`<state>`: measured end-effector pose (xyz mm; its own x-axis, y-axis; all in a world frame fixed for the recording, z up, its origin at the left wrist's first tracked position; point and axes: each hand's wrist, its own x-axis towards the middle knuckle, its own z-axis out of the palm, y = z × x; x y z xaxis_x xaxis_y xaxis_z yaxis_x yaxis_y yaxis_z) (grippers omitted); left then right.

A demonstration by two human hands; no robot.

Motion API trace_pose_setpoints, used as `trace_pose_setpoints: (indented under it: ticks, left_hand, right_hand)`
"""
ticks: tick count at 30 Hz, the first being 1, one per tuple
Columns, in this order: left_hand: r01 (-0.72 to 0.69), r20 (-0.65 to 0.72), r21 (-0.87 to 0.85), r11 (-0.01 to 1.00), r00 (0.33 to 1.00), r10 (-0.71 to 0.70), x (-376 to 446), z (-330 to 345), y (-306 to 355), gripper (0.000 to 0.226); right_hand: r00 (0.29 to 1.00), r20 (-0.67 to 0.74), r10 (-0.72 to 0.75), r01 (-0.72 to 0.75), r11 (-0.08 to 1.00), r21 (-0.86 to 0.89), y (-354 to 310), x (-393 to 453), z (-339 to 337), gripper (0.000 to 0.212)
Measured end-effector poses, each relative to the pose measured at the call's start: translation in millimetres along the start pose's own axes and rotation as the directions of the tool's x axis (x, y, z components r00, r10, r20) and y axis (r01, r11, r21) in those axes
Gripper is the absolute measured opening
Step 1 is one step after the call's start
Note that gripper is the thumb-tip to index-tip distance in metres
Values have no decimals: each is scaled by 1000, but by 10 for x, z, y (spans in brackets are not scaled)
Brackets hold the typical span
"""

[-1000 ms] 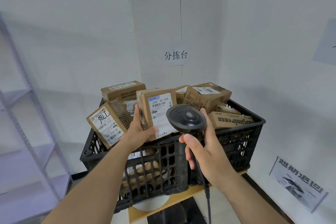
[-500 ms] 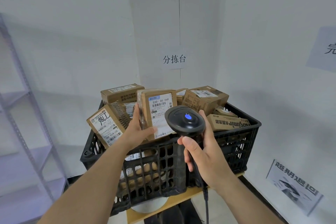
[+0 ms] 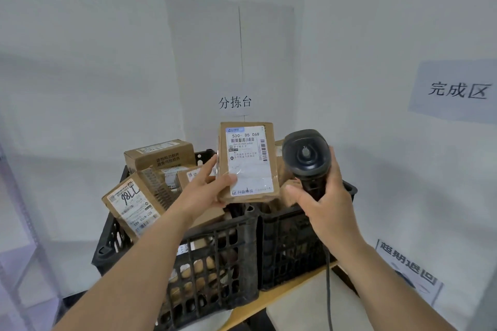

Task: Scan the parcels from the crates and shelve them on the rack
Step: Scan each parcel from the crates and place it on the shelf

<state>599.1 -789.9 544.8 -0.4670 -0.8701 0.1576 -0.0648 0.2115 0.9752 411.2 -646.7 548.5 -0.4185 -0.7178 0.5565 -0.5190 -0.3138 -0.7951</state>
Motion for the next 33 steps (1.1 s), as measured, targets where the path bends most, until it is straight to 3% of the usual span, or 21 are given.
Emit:
trace_pose_setpoints:
  ticks: [3,5,7,14,21,24,27,30,33]
  left_hand:
    - [-12,94,-35,999,995,15,14,235,102,49]
    - [-27,146,-55,998,989,34,41,408,176,51]
    - [-31,189,-82,996,981,46,73,597,262,57]
    - [-46,346,-112,993,935,82,139,1430,542,55]
    - [-86,495,-90,992,861,120,-34,2398,968,37]
    - [-163,608,-90,983,772,184,-150,2704,1177,48]
    - [-278,736,-107,955,623,264,-253,2930,1355,78]
    - [-373,807,-165,913,480,342,-334,3114,1510,87]
    - [-412,823,-216,885,411,392,-359,3310,1638,92]
  right_hand:
    - [997,-80,20,-26,997,-66,-42,32,-155,70]
    - [992,-118,33,-44,995,-95,-33,37,-281,44]
    - [985,-162,52,-69,993,-97,-2,20,-445,34]
    - [958,-274,91,-133,981,-140,18,-189,-1201,27]
    - [900,-430,73,-190,953,-237,-153,-472,-2123,30]
    - [856,-517,24,-184,948,-259,-290,-585,-2466,29]
    - [814,-581,-26,-180,939,-294,-479,-707,-2740,28]
    - [767,-638,-72,-193,922,-336,-653,-841,-2921,29]
    - [718,-687,-112,-219,900,-376,-812,-972,-3042,30]
